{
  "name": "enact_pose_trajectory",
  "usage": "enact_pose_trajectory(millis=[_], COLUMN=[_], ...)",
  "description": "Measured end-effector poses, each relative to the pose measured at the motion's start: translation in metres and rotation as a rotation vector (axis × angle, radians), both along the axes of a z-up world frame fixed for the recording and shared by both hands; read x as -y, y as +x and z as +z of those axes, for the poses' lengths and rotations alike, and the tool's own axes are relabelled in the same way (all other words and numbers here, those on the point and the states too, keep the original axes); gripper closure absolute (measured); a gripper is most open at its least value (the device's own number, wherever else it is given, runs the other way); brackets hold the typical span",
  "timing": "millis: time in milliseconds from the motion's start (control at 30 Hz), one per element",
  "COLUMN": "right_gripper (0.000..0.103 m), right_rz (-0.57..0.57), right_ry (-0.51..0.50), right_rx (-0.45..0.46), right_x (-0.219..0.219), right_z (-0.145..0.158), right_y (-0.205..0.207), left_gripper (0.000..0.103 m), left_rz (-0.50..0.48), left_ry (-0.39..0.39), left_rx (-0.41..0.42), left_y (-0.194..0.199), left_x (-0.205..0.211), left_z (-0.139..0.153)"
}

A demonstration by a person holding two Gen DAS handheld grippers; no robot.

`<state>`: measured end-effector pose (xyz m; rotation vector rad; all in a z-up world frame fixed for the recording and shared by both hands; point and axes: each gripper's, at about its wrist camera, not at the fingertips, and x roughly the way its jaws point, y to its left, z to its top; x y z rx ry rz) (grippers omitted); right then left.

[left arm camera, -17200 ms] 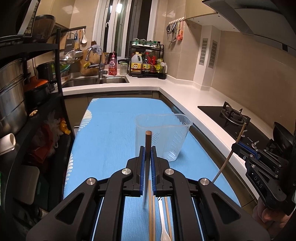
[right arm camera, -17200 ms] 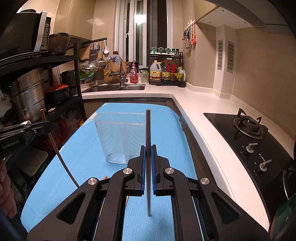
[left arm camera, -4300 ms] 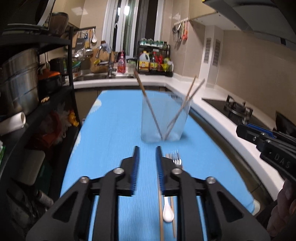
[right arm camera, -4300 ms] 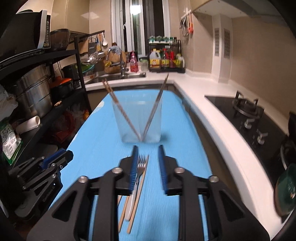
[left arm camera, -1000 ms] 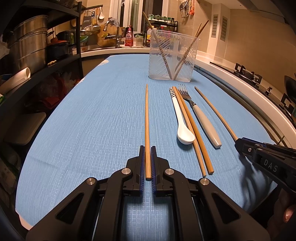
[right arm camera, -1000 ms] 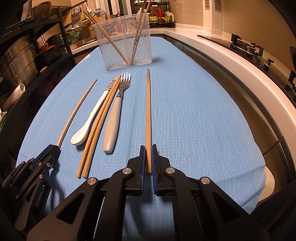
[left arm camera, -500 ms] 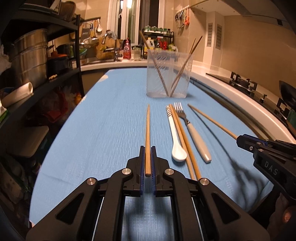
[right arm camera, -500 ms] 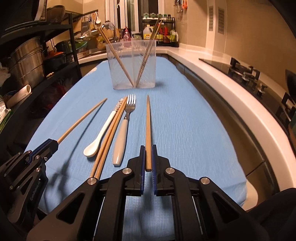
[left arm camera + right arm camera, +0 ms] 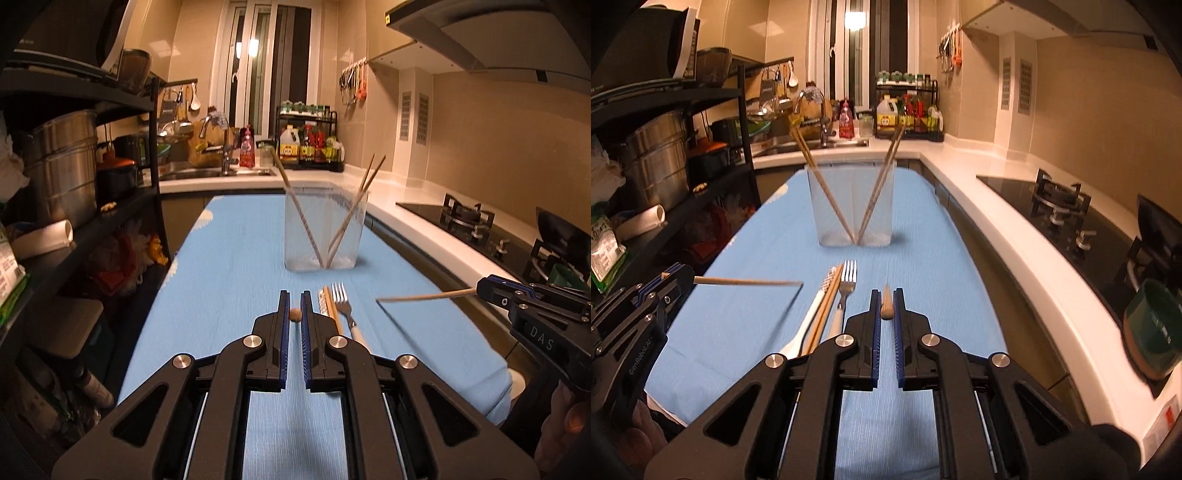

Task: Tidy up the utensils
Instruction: 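Lift both chopsticks upright and carry them over the clear container, then lower both chopsticks into the container and open both grippers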

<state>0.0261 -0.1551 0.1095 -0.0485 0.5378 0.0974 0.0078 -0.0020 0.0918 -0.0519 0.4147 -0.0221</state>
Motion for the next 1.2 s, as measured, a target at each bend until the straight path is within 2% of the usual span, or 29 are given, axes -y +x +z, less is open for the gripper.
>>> enact_pose_trajectory(millis=[167, 367, 767, 1200], right_gripper=[0.096, 0.096, 0.096, 0.097], right_rz=[0.022, 0.037, 0.032, 0.049], right_ry=[0.009, 0.015, 0.03, 0.041], right_rx=[0.056, 0.096, 0.093, 0.046], right_x=[0.003, 0.004, 0.001, -0.008], right_z=[0.038, 0.07, 0.098, 0.128], right_y=[0.0, 0.008, 0.036, 0.078], left_gripper=[0.097, 0.097, 0.097, 0.097], left_rz=[-0.016, -0.053, -0.077, -0.1], left_ry=[-0.014, -0.033, -0.023, -0.012], left_rx=[0.053, 0.07, -0.01, -0.094], left_y=[0.005, 0.02, 0.051, 0.092], left_x=[-0.007, -0.012, 0.0, 0.001], left_z=[0.042, 0.081, 0.099, 0.121])
